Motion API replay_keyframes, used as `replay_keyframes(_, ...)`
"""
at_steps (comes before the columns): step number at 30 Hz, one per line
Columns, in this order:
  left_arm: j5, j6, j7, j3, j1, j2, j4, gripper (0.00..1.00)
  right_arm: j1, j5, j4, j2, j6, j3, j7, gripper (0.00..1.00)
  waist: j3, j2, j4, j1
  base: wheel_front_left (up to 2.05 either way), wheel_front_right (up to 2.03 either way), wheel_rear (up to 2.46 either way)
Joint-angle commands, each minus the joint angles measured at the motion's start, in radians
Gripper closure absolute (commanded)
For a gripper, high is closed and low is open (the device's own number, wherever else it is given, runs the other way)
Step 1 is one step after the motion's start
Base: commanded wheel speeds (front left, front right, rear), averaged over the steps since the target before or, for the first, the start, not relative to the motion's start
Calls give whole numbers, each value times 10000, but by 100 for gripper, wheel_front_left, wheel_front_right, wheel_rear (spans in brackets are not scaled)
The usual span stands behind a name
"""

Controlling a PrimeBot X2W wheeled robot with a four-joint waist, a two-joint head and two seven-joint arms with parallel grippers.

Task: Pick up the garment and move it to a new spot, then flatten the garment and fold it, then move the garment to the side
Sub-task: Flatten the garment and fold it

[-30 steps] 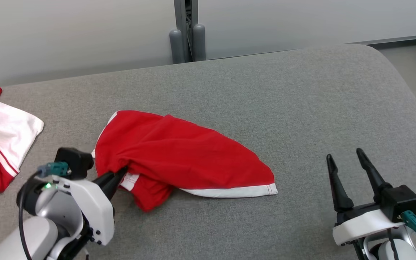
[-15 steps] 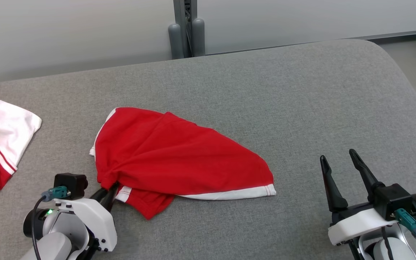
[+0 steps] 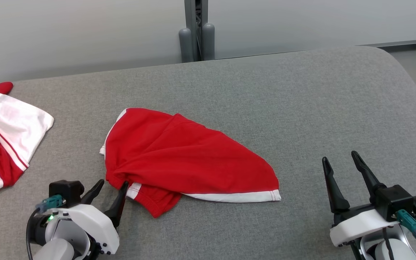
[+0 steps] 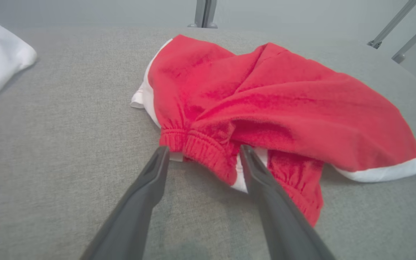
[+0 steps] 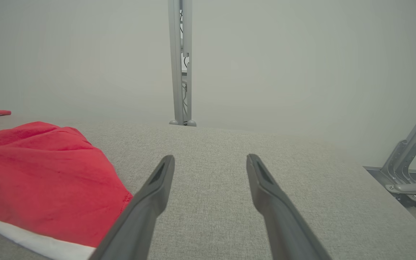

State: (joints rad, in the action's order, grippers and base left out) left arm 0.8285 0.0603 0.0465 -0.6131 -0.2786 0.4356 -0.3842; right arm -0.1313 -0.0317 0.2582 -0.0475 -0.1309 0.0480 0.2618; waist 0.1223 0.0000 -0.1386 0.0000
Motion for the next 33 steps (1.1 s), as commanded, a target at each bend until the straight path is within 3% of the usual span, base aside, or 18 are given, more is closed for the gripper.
replay_keyframes(1,22,89,148,89,140,35,131,0,91,117,12,-57,3,-42,56,0,-33,0,37,0,0,0,0)
replay_keyframes(21,-572,1920,2136,1182,2533,-337,2661,0,919,248,-373,-55,3,-1013,56,0,-961,0,272,0,0,0,0)
replay_keyframes(26,-921,2121,2189,1553,3149,-618,2817,0,1238,255,-503,-55,3,-1019,56,0,-1337,0,404,0,0,0,0)
replay_keyframes(33,-1560,1946,2200,2211,3729,-1100,2901,0,1469,154,-617,-57,3,-836,56,0,-1576,0,535,0,0,0,0)
